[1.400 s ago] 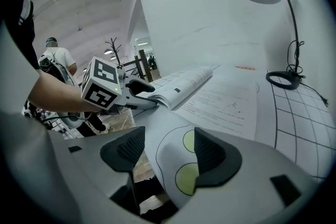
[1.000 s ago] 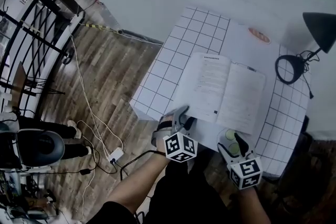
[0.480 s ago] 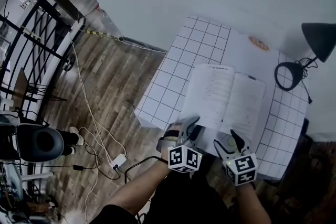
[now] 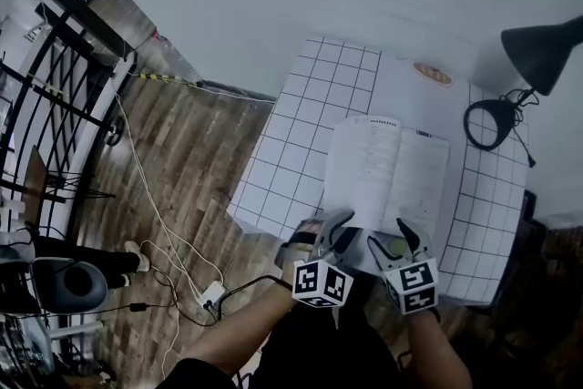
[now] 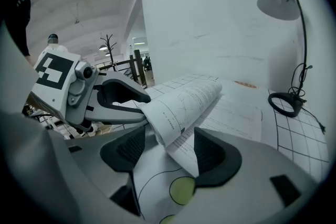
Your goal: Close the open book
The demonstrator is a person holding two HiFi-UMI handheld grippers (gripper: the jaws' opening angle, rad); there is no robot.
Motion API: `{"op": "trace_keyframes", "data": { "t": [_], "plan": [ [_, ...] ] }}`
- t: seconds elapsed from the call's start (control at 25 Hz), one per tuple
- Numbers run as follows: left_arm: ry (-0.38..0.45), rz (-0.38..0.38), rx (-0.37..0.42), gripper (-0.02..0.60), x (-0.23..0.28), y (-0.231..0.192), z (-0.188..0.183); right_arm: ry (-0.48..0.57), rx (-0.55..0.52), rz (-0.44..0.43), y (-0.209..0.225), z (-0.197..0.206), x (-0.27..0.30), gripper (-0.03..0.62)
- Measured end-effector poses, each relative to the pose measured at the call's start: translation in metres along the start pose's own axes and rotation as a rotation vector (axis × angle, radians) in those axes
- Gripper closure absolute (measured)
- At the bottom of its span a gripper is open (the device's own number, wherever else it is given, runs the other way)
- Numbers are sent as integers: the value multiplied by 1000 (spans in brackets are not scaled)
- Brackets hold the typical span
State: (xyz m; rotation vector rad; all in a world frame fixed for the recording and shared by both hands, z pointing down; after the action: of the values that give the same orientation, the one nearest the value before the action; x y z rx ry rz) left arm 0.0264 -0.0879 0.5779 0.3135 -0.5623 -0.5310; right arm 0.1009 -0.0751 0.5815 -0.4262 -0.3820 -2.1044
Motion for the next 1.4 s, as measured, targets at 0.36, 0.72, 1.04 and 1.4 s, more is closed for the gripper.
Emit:
{"op": "trace_keyframes", "data": {
  "t": [0.36,0.72,1.04,1.4],
  "plan": [
    [25,83,8,457,11,9,-3,5,-66,43,2,3,11,313],
    [24,170,0,449,24,15,2,-3,-133,82,2,11,13,408],
    [22,239,-9,408,41,8,2,5,-41,131,6,17,12,462],
    [78,395,-183,405,43,8,2,8,8,91,15,13,-7,441]
  ]
}}
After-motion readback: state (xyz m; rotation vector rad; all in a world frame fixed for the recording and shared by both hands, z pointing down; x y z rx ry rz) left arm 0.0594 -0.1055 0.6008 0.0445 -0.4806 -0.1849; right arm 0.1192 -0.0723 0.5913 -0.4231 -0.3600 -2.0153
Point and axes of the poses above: the fingertips, and each gripper's own axes: x forward along the fingers, y to its right, z out of its underside, the point moved 3 cm from there along -x, backward along the fingers, and after that the axes turned 13 degrees about y, right-handed, at the moved point
